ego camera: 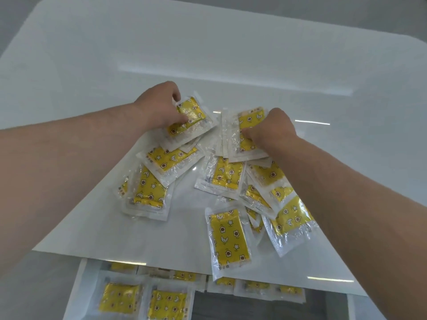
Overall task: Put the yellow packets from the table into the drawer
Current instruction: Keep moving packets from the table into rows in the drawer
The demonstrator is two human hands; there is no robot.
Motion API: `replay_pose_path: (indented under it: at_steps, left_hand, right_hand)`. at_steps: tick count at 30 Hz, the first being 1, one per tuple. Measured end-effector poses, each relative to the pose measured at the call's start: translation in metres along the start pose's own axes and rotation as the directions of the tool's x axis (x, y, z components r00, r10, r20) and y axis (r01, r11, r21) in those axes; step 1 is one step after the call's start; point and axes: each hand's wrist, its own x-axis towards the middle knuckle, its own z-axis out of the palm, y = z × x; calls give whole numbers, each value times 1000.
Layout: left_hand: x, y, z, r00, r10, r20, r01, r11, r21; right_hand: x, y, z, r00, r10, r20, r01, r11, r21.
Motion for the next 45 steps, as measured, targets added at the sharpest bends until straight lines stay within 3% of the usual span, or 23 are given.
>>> replay_pose_path:
  at_steps: [9,18,24,26,29,32,37,39,45]
  left_hand:
    - [0,7,-2,995,-68,77,62,995,79]
    - [-3,7,-1,994,-99,43,99,995,3]
    - [-9,2,-9,991,-133,-14,127,969,-212]
    - [-13,-1,-14,985,-172,-37,152,939,-310]
    - [-23,-6,-19,966,-254,-47,195,839,-508]
    - [-41,-11,-23,957,-289,-18,210,736,-643]
    - [-82,-22,-23,968,-243,70,219,667,-712]
    - [-102,-27,-19,971,-195,140,235,654,-719]
    - [-170,-31,-5,954,-28,297,216,752,-622]
  right_hand:
    - [10,-9,14,998,45,-49,-50,993,-108]
    - [12,-18,15,994,90,-64,-93,995,-42]
    - [1,-24,11,996,68,53,-76,982,172]
    - [-7,-24,7,994,48,94,-77,938,338]
    - [-18,-21,1,986,85,146,-150,837,527]
    - [-27,-13,-3,981,101,167,-181,787,590]
    - [-49,4,-10,976,-28,215,-123,746,655]
    - [-59,17,-14,963,-108,245,-73,774,629]
    - [-112,64,-32,876,-278,394,30,847,531]
